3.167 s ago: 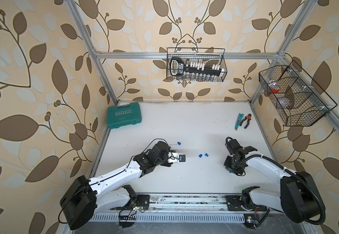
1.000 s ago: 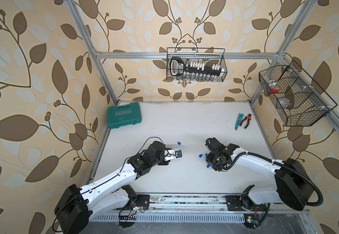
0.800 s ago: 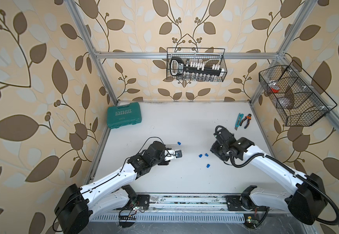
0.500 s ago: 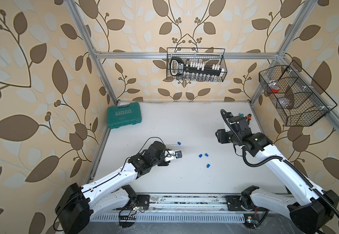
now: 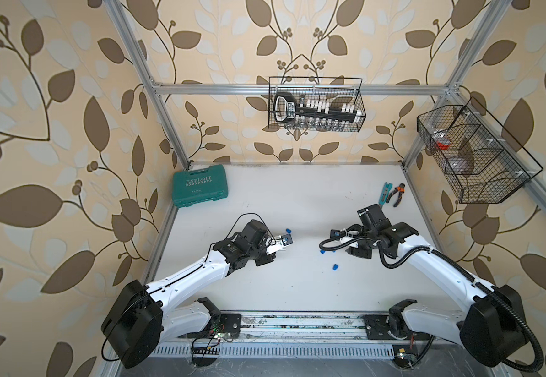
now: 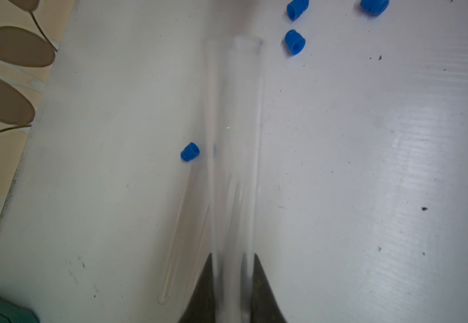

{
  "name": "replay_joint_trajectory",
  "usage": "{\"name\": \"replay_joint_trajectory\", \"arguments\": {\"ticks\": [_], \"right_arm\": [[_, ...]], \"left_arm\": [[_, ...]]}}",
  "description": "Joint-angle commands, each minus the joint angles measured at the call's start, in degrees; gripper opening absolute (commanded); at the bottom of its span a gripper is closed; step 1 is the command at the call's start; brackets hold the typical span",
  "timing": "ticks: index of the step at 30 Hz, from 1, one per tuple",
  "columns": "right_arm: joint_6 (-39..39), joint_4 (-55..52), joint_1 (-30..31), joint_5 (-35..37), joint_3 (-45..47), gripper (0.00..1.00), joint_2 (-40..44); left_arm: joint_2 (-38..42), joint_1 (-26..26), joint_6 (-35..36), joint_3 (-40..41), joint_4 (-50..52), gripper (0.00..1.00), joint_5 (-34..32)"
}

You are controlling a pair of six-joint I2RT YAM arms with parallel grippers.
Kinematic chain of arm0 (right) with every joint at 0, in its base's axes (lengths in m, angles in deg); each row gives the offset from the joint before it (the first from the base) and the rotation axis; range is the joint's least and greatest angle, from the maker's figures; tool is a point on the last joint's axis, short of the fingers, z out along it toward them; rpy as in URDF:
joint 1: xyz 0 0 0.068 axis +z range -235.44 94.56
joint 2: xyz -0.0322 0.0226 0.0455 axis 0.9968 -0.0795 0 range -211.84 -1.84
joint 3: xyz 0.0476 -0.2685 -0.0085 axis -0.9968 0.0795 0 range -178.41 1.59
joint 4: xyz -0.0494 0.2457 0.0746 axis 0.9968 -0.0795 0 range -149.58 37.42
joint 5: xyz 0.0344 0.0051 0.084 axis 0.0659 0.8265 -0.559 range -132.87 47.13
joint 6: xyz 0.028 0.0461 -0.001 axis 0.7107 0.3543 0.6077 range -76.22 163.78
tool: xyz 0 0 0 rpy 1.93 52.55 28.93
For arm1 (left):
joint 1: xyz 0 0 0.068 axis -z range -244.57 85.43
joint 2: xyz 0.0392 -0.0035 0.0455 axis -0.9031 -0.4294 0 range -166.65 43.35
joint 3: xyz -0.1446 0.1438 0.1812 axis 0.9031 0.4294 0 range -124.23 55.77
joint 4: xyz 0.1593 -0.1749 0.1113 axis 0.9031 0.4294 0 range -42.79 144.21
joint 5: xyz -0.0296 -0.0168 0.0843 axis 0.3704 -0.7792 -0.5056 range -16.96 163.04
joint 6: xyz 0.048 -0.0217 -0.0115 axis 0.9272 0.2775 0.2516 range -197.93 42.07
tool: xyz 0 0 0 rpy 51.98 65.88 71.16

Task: Insert stoppers into test tubes
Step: Pick up the stopper from the center of the board.

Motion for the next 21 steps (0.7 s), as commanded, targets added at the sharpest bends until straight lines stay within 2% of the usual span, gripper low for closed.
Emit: {"name": "replay_joint_trajectory", "arguments": {"ticks": [1, 6, 15, 21], "right_arm": [[-13.35, -1.04, 2.02, -0.05, 3.28, 0.49, -1.86], [-17.82, 2.57, 3.83, 2.5, 6.39, 0.49, -3.84], [-17.54, 5.4, 7.36, 0.14, 6.32, 0.49, -8.56], [-17.82, 4.79, 8.6, -0.07, 5.44, 0.43, -11.01]], "left_arm": [[0.71, -0.47, -1.59, -1.89, 1.5, 0.0, 2.1], [1.54, -0.47, -1.0, -1.93, 1.77, 0.0, 1.64], [1.33, -0.5, 0.01, -2.55, 2.35, 0.0, 1.6], [1.27, -0.58, 0.23, -2.48, 2.41, 0.0, 1.4]]}}
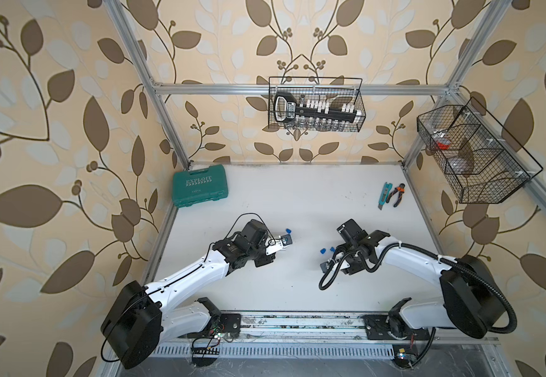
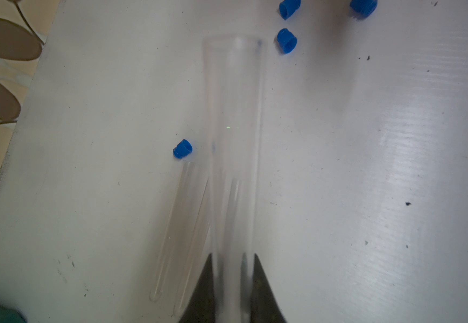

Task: Insert stoppers into test tubes
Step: Pick up the stopper from the center of the board.

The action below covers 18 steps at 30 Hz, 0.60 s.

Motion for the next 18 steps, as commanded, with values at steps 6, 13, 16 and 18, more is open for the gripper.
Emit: {"name": "replay_joint_trajectory", "arguments": {"ticks": [6, 13, 16, 18], "right_arm": [[-1.87, -0.58, 1.04, -1.11, -0.57, 0.39, -1.46], [-1.36, -0.97, 1.92, -1.26, -1.82, 0.37, -3.53], [-0.99, -1.37, 2.48, -1.26, -2.12, 0.33, -4.41], [-0.9, -1.27, 2.48, -1.16, -2.13, 0.31, -4.7]], "left_arm": [[1.38, -0.49, 0.45, -2.32, 0.48, 0.0, 1.13], [2.09, -0.5, 0.42, -2.12, 0.38, 0.0, 1.12], [2.36, -0.53, 0.51, -1.97, 0.3, 0.0, 0.8], [2.54, -0.52, 0.52, -1.96, 0.21, 0.0, 0.8]]}}
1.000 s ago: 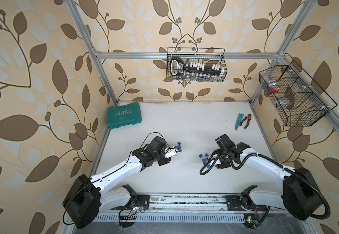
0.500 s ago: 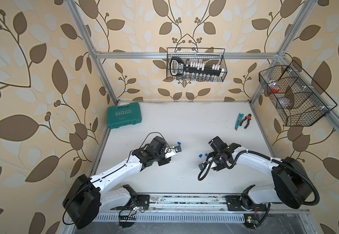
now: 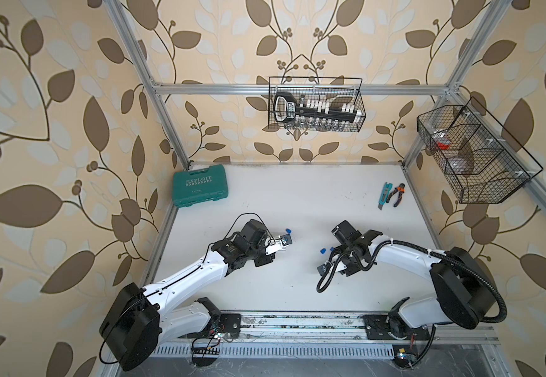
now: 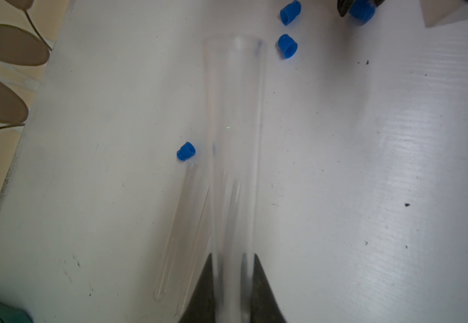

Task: Insert stoppers into test tubes
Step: Pick up the stopper from the center of the board.

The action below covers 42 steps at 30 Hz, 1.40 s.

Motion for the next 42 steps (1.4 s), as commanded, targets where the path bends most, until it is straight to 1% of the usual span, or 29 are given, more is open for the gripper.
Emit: {"name": "replay_joint_trajectory", "arguments": {"ticks": [1, 14, 27, 34, 37, 42], "right_arm": [[-0.49, -1.51, 0.34, -0.99, -0.96, 0.3, -1.27], [-0.05, -0.85, 0.35, 0.0, -0.39, 0.22, -1.79], [0.57, 0.06, 0.43, 0.99, 1.35, 0.18, -1.66], [1.45, -0.46, 0.43, 0.59, 1.16, 0.14, -1.62], [4.98, -2.2, 0.46, -1.59, -0.59, 0.14, -1.52], [15.6, -4.8, 0.43, -6.31, -5.38, 0.13, -2.16]], "left_arm": [[1.63, -0.53, 0.42, -1.86, 0.12, 0.0, 0.83], [1.67, -0.56, 0.7, -1.86, -0.03, 0.0, 0.2], [1.67, -0.71, 1.21, -1.42, -0.74, 0.0, -1.18], [1.49, -0.82, 1.21, -1.42, -0.85, 0.0, -1.22], [1.36, -0.84, 1.21, -1.43, -1.0, 0.0, -1.28], [1.14, -1.04, 1.59, -1.37, -0.94, 0.0, -1.47]]}}
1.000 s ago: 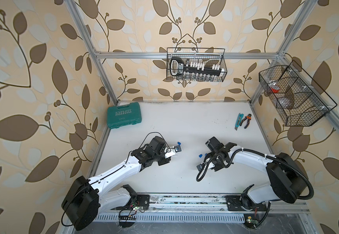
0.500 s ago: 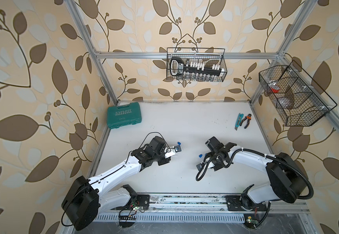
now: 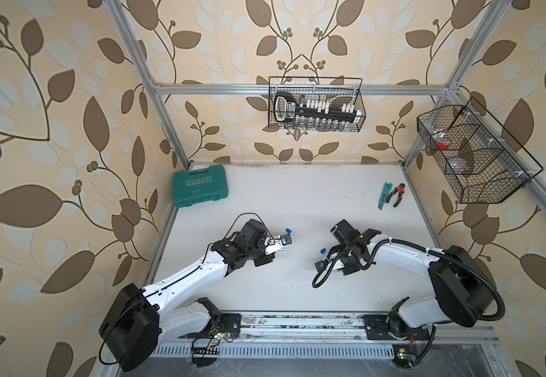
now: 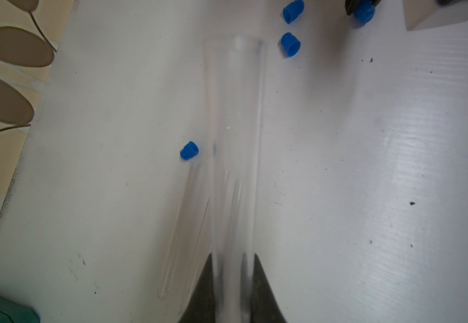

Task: Insert stoppers into test tubes
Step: Pick up the stopper from the center of the board.

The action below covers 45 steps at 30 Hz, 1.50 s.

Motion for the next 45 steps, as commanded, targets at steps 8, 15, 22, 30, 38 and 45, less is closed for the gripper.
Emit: {"name": "replay_joint_trajectory", "arguments": {"ticks": [8, 15, 22, 30, 38, 45], "right_arm": [[19.89, -3.8, 0.96, -7.74, -6.64, 0.11, -2.21], [29.99, -2.84, 1.26, -14.13, -7.05, 0.05, 0.37], [37.43, -4.47, 1.4, -17.1, -8.79, 0.05, 5.11], [39.39, -4.52, 3.18, -21.78, -10.54, 0.05, 8.96], [40.46, -4.49, 4.29, -23.97, -11.82, 0.05, 8.75], [40.82, -3.75, 4.87, -25.55, -12.13, 0.07, 7.58]], "left_arm": [[0.57, -1.29, 2.73, -0.4, -1.07, 0.0, -3.57], [1.94, -1.28, 5.21, 0.79, -2.55, 0.0, -0.94], [5.71, 0.53, 11.84, 5.13, -6.82, 0.0, 2.65], [5.25, 2.33, 17.12, 6.93, -10.82, 0.0, 2.13], [3.54, 6.73, 24.0, 8.06, -11.89, 0.0, -4.33], [1.16, 8.12, 24.99, 7.61, -12.68, 0.0, -8.36]]}}
